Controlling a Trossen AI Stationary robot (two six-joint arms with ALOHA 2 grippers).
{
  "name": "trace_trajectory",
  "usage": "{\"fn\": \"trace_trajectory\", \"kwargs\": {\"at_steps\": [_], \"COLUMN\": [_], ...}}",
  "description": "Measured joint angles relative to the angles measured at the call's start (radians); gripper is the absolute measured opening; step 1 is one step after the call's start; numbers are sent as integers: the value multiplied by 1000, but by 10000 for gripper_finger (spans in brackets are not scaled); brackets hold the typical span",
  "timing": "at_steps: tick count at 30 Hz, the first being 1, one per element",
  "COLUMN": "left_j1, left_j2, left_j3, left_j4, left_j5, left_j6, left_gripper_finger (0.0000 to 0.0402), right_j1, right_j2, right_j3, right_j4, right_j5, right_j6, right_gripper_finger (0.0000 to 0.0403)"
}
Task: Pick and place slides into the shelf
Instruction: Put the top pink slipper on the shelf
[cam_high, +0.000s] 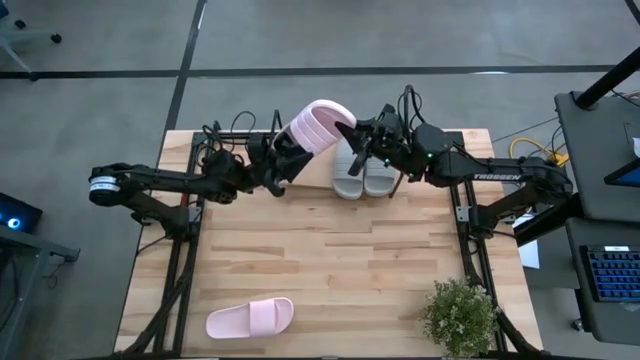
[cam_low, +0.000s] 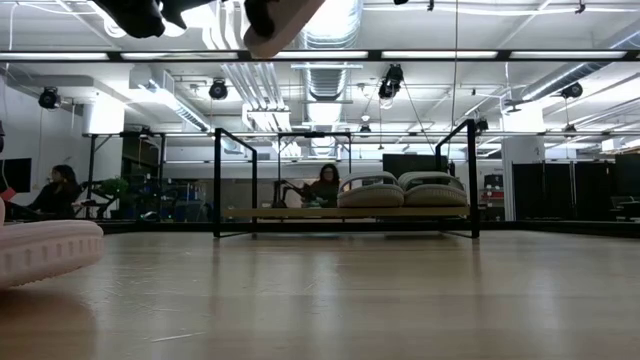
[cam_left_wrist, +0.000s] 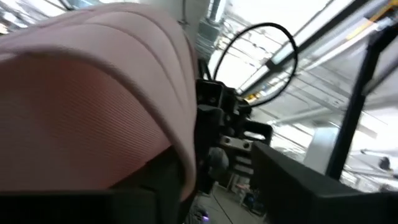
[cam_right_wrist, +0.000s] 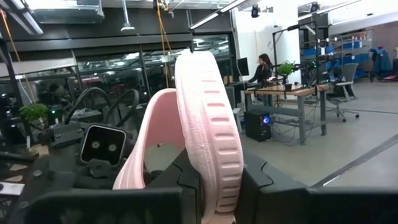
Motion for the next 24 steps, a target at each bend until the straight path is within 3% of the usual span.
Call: {"fn": "trace_trajectory", "kwargs": {"at_steps": [5,9,24], "left_j1": [0,4,29], "left_j2": [-2,-4,-85], "left_j3": [-1,2,-12], "left_j4": [-1,0,-20], "left_j5": [23,21,12], "left_j6": [71,78,143], "left_gripper_finger": [238,271,283], "right_j1": [-1,-1,-22], "right_j2": [-17,-37,-86], "right_j3": [0,0,0], "right_j4": [0,3,-94], "right_j5": [7,23,79], "right_j6": [0,0,-27], "right_gripper_finger": [38,38,38]}}
